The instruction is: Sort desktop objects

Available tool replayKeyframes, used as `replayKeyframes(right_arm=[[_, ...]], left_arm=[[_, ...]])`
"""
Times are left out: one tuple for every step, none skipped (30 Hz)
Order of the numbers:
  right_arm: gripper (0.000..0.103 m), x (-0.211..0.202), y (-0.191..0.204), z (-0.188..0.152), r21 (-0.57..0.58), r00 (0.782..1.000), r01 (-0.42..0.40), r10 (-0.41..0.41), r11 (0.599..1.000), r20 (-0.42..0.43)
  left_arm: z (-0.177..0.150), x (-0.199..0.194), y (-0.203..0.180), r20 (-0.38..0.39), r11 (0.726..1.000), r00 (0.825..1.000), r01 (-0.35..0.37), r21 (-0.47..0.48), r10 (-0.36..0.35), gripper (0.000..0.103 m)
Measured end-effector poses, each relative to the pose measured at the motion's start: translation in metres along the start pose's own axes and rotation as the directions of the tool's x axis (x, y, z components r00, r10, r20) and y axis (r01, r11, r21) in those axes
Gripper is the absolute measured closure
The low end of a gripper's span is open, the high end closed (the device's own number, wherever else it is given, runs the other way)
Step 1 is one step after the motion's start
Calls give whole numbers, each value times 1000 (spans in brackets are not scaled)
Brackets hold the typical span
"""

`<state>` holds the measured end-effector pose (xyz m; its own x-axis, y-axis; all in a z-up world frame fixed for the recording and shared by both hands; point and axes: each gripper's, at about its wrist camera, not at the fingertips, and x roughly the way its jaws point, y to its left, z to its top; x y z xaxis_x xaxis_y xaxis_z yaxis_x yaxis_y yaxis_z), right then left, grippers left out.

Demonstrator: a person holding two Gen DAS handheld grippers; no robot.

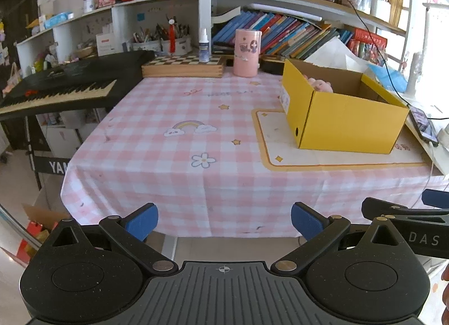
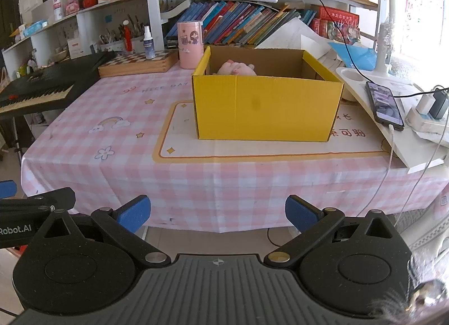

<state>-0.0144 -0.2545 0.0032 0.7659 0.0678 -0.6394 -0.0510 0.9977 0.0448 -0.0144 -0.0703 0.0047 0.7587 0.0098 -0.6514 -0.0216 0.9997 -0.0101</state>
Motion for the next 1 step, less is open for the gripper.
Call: replayKeyframes(right_arm=[[0,1,0,0,-1,1000,-1,1,1000,-2]], left_arm=[[0,1,0,-3,1000,1000,-2,-2,2,1]])
